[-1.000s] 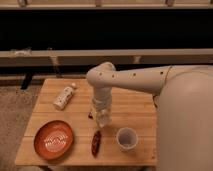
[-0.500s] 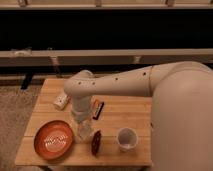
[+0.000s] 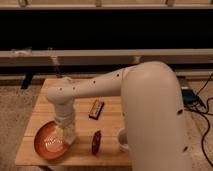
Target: Place the white sponge in the ceramic bowl
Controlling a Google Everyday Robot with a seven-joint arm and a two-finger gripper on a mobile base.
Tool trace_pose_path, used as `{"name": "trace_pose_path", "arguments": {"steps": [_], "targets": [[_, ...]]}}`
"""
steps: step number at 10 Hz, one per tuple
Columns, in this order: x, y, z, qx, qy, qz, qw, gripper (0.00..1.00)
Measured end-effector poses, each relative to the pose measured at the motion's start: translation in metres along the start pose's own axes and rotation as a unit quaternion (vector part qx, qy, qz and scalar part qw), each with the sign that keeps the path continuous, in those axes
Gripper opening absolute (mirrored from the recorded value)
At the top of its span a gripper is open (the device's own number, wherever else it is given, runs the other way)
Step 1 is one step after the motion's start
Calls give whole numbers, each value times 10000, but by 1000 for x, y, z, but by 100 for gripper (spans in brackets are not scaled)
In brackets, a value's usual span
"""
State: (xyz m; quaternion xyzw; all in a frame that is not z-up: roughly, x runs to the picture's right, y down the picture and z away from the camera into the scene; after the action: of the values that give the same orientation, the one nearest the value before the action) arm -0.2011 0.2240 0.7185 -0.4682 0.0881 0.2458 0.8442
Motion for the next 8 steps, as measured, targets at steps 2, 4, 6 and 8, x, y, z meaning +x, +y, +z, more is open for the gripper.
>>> {"name": "trace_pose_path", "arguments": {"steps": [2,4,6,8], "targets": [[-15,15,6,-113,-22,-186,9998,48],[-23,26,7,-173,-76,-324,9993,68],[-28,32,11,-214,-123,-432,9988,80],[-33,33,13,-231,-240,-478,9983,80]]}}
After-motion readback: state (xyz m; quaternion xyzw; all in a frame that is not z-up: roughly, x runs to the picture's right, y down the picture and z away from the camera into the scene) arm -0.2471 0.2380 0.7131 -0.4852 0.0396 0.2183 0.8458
